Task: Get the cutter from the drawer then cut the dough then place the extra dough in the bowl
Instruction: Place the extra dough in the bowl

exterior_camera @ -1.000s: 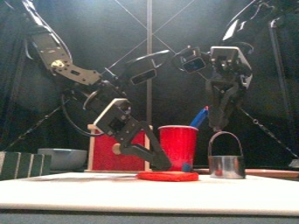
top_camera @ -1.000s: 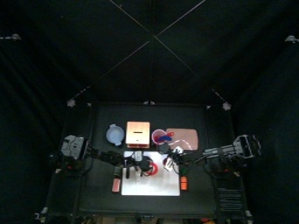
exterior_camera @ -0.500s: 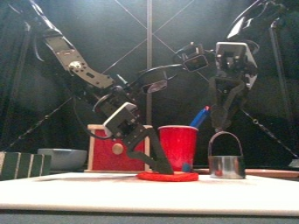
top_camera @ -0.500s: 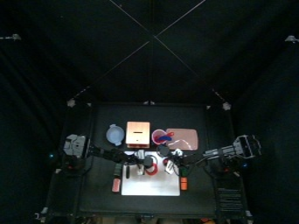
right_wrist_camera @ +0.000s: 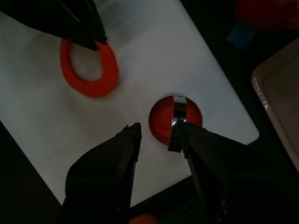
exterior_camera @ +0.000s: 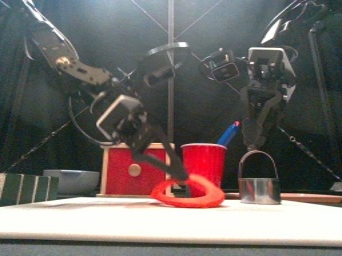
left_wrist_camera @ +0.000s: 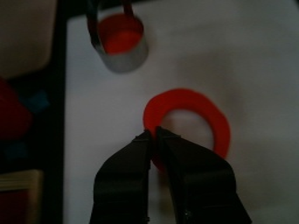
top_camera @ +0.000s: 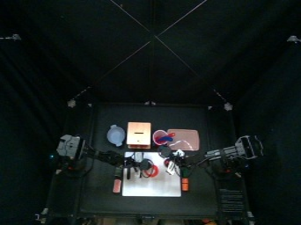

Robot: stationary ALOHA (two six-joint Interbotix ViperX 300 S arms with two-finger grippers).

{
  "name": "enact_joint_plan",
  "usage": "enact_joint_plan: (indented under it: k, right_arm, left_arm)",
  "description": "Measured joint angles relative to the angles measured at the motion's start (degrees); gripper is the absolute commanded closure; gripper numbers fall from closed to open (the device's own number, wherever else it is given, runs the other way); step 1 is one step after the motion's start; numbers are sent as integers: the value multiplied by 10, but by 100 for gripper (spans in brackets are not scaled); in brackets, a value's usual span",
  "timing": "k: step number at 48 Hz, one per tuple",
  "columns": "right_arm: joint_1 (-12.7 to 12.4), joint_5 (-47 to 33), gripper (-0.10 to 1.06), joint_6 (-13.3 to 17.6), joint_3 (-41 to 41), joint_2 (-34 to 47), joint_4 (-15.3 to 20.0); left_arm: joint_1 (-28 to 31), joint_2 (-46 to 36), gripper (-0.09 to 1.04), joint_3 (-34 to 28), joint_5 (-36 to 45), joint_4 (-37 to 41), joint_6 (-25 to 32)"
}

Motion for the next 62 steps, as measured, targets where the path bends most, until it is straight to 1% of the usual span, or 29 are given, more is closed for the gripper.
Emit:
enact_joint_plan:
  k: [8, 13, 20, 26, 31, 34, 40, 43, 45, 49, 52, 56, 62]
  right_arm:
    - [-1, -39, 19, 0, 9, -28, -24]
    - [-2, -67, 19, 0, 22, -46, -31]
    - [-14, -125, 19, 0, 49, -68, -38]
    - [-20, -186, 19, 0, 68, -83, -52]
    - [-24, -224, 19, -1, 83, -95, -60]
    - [-26, -233, 19, -2, 87, -99, -62]
    - [-31, -243, 19, -10, 90, -100, -63]
    - [-32, -257, 19, -11, 90, -100, -72]
    - [-32, -272, 19, -11, 91, -100, -84]
    - [-32, -308, 19, -11, 90, -102, -120]
    - [-33, -345, 19, -11, 90, -103, -160]
    - [-35, -391, 19, -11, 86, -103, -202]
    - [-49, -446, 19, -11, 83, -103, -243]
  left_arm:
    - [0, -80, 41, 40, -76, 3, 3]
    - [4, -134, 41, 73, -120, 5, 7]
    - [17, -230, 41, 135, -173, 3, 27]
    - [64, -320, 40, 200, -219, -33, 35]
    - [109, -398, 40, 250, -236, -60, 41]
    - [137, -447, 40, 280, -237, -77, 42]
    - [189, -510, 40, 331, -237, -123, 37]
    - [210, -524, 40, 358, -237, -163, 35]
    - [218, -526, 40, 370, -236, -185, 35]
    - [232, -519, 40, 390, -225, -227, 34]
    - [233, -503, 40, 395, -207, -250, 34]
    - [232, -473, 40, 396, -177, -276, 33]
    - [231, -424, 38, 393, -143, -293, 34]
